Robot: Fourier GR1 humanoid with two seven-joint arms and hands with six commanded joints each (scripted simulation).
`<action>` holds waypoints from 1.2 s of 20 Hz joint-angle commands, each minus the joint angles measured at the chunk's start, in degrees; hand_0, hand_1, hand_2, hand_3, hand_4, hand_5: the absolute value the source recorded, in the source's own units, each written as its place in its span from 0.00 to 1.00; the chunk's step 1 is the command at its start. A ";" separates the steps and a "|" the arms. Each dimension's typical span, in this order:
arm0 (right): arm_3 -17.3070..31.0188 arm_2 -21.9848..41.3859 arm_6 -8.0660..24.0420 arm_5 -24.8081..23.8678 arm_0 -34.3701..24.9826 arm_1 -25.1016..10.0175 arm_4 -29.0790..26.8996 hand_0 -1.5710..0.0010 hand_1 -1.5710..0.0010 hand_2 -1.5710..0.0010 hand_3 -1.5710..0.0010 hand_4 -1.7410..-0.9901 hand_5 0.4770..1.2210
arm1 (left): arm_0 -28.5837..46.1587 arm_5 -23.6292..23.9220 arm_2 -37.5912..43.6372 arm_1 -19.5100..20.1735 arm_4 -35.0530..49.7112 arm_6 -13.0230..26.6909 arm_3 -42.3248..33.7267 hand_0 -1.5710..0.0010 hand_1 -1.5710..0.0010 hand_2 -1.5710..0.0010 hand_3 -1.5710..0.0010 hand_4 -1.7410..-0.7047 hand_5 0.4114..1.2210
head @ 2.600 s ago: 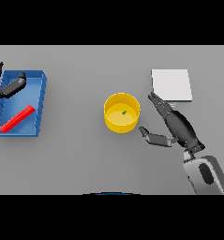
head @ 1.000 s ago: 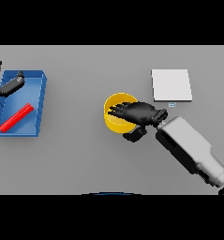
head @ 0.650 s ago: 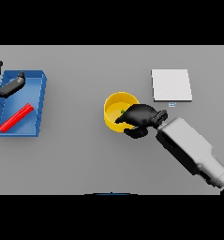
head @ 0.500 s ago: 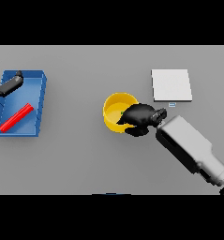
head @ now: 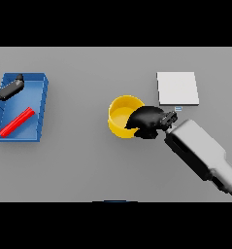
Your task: Pick up the red beaker and tilt it to pour out 1 green nut into yellow bowl. Pick up the yellow bowl and place it on the metallic measuring scale.
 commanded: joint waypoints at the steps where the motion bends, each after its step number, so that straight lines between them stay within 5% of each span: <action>1: -0.80 -0.55 0.18 0.32 -0.45 -0.29 -0.44 0.02 0.03 0.05 0.24 0.02 0.99 | 0.15 0.61 -0.17 0.08 -0.05 0.56 -1.27 1.00 1.00 1.00 1.00 0.91 0.39; 4: -4.15 -2.55 1.66 2.78 -2.25 -2.55 -1.77 0.01 0.01 0.04 0.12 0.01 0.99 | 0.18 0.56 -0.44 -0.16 -0.31 0.44 -0.93 1.00 1.00 1.00 1.00 0.91 0.38; 10: -9.95 -6.44 7.42 7.10 -3.44 -5.00 -4.20 0.00 0.00 0.01 0.20 0.03 1.00 | -0.11 0.07 0.06 0.11 0.17 0.24 -0.67 1.00 1.00 1.00 1.00 0.90 0.38; 12: -10.88 -6.90 8.20 7.69 -3.00 -5.14 -4.76 0.00 0.00 0.01 0.21 0.03 1.00 | -0.67 -0.18 0.07 0.16 -0.08 0.68 -0.04 1.00 1.00 1.00 1.00 0.90 0.38; 14: -10.86 -7.37 5.77 6.61 -4.06 -7.41 -4.14 0.00 0.00 0.00 0.21 0.03 1.00 | -0.48 -0.37 0.33 0.87 -0.02 0.02 -0.51 1.00 1.00 1.00 1.00 0.91 0.39; 17: -7.78 -8.96 4.80 4.42 -6.30 -9.25 -3.23 0.00 0.00 0.00 0.16 0.03 1.00 | 0.58 0.71 0.28 1.14 0.23 0.61 -2.32 1.00 1.00 1.00 1.00 0.90 0.41; 24: 2.95 -13.15 4.30 -0.66 -8.70 -11.85 -2.80 0.00 0.00 0.00 0.23 0.03 1.00 | 0.73 1.53 -0.56 2.46 -0.45 4.60 -5.54 1.00 1.00 1.00 1.00 0.89 0.42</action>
